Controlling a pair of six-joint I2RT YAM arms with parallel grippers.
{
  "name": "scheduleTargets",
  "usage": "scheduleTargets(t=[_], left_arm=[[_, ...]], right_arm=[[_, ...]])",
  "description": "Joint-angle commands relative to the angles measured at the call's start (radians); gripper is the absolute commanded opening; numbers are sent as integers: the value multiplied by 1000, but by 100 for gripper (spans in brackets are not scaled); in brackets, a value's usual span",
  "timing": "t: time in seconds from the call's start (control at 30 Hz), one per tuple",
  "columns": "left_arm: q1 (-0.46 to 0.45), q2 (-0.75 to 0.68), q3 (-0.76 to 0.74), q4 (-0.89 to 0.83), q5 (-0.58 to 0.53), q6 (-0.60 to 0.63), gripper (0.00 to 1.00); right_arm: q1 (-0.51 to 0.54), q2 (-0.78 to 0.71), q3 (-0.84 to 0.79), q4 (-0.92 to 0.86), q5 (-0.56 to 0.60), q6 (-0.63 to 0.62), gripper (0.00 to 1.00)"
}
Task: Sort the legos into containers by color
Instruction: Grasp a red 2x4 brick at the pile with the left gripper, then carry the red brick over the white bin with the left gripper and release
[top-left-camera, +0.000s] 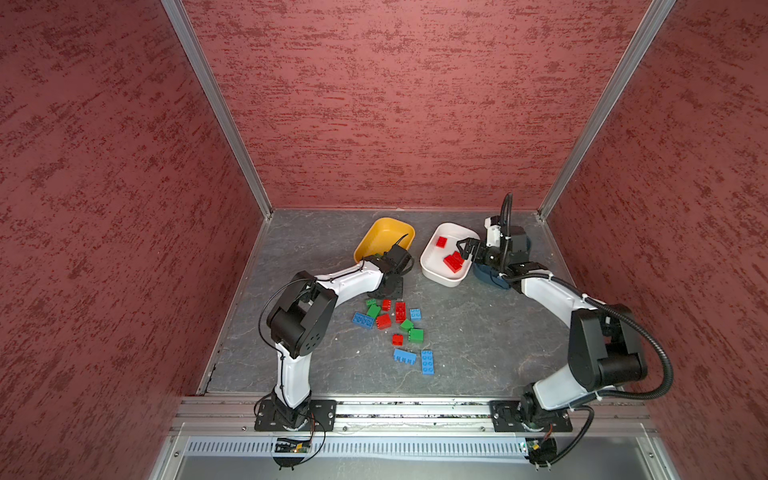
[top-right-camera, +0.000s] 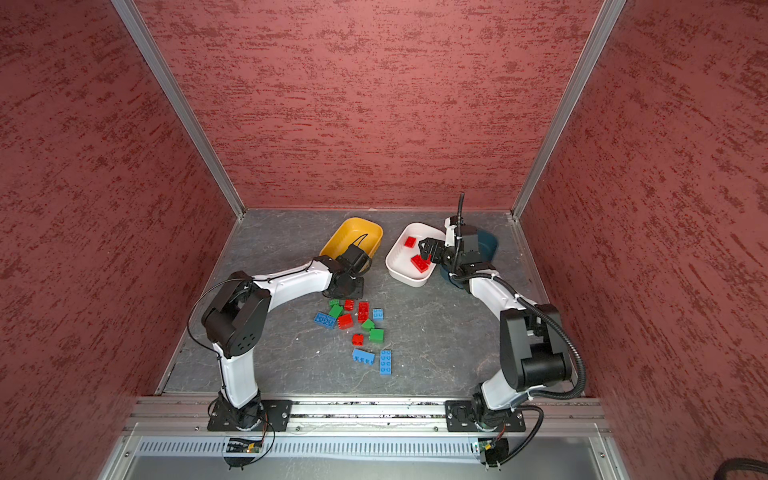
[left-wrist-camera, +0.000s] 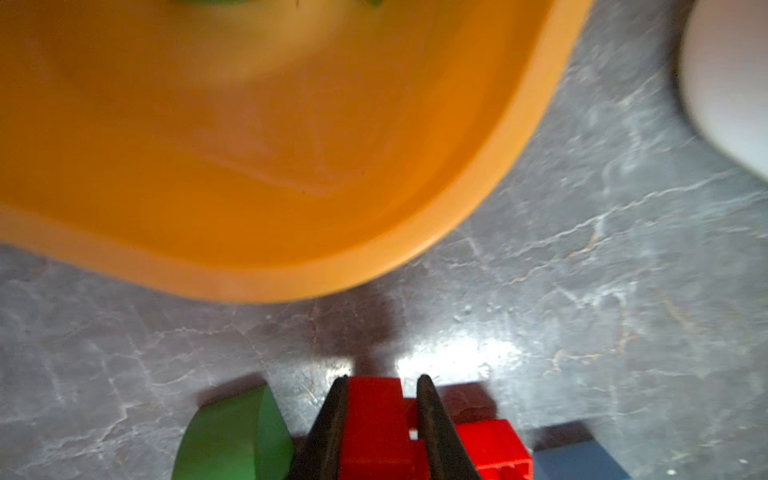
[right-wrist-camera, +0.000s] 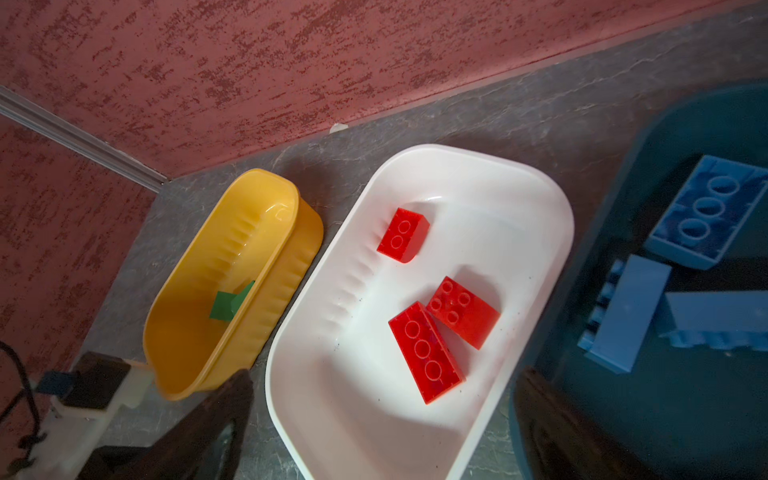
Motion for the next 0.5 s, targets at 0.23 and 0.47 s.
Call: scheduleTargets(t=[0.23,0.47], left_arm=[[-8,87,239,216,116,-22,16],[-12,239,420,336,292,-31,18]], right_arm=[[8,-145,-97,140,128,-40,99],[5,-211,-134,119,215,-65,99]])
